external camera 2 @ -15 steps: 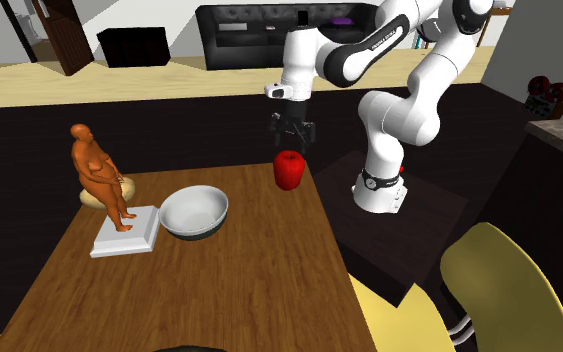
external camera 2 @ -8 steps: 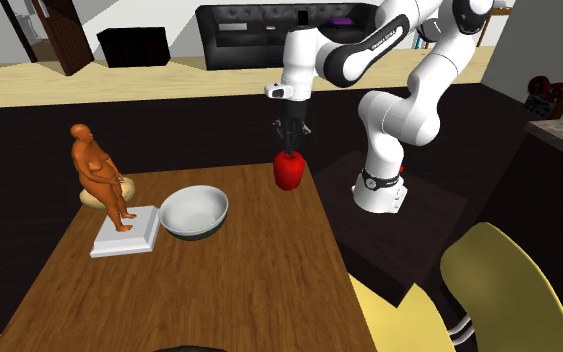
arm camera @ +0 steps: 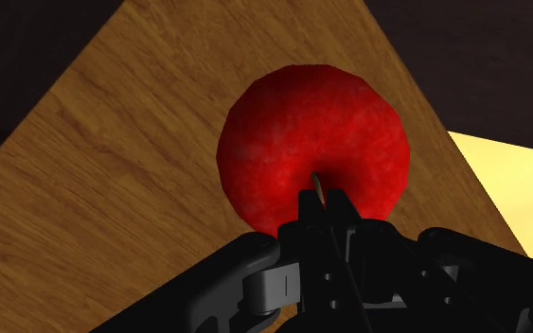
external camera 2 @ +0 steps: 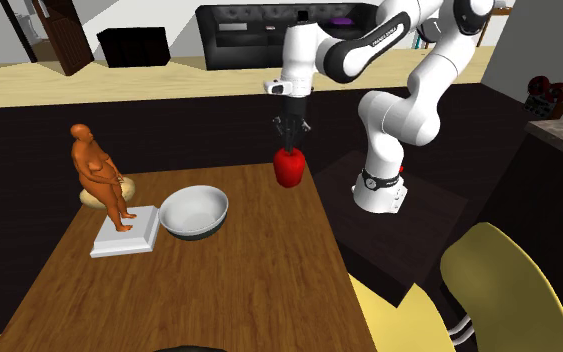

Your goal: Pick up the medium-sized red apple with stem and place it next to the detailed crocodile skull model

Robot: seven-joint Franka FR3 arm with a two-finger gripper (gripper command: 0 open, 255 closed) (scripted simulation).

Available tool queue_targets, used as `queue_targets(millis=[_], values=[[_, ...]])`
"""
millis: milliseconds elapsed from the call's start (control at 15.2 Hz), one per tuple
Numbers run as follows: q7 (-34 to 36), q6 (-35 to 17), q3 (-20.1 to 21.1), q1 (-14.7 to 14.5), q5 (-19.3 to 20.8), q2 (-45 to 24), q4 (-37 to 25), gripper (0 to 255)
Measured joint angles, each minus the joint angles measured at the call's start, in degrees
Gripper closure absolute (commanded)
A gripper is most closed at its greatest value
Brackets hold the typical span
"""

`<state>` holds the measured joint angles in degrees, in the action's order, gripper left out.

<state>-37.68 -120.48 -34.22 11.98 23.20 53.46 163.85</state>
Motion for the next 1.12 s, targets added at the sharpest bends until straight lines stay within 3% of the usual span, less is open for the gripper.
queue_targets(millis=[1122], values=[[0.6, 14.0, 5.8, -2.0, -5.1, 3.2, -11.0, 255]])
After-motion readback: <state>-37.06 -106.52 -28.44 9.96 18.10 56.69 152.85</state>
